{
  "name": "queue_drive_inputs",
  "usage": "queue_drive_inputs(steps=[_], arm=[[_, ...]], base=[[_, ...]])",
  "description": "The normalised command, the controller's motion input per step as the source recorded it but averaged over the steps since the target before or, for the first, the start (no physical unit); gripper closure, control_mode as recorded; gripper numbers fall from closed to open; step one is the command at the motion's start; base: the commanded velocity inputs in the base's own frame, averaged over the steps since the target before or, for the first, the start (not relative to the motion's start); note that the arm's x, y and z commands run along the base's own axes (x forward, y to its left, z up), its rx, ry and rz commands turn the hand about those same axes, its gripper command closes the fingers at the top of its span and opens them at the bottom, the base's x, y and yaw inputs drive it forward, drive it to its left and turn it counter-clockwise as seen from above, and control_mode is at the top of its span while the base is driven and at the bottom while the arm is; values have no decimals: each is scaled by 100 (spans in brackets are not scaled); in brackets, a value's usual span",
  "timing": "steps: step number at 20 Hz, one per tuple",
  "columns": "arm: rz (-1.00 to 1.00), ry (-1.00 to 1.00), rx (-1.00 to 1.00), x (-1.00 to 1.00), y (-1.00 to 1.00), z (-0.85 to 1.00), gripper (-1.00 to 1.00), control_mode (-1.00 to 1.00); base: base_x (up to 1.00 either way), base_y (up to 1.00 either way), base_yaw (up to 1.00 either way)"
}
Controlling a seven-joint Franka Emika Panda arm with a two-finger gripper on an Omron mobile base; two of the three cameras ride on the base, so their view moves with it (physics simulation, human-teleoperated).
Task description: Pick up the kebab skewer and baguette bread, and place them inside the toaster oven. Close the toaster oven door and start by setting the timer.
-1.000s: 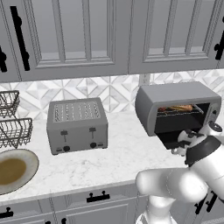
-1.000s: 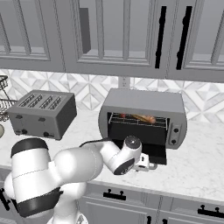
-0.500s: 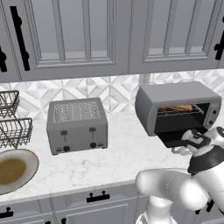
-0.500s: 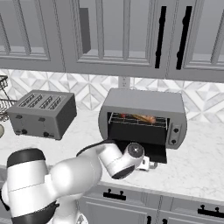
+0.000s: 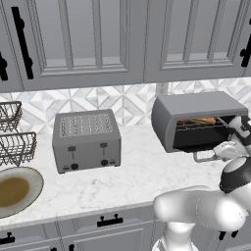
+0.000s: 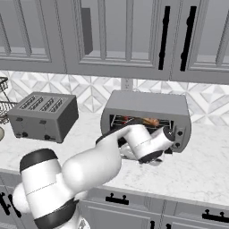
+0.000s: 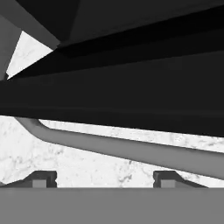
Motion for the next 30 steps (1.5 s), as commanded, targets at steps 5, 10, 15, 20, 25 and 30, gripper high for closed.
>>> queue_drive_inputs(steps=[5, 10, 15, 20, 25, 30], arm=[[-4, -10, 0, 73, 26, 60, -100, -100], [-4, -19, 0, 52, 45, 16, -100, -100], [-4, -17, 0, 49, 44, 0, -100, -100], [-6, -11, 0, 55, 36, 0, -100, -100], [-4, -3, 0, 30, 17, 0, -100, -100], [-5, -3, 0, 37, 17, 0, -100, -100]], base=[[0, 0, 0], [0, 0, 0], [0, 0, 0], [0, 0, 0], [0, 0, 0], [0, 0, 0]])
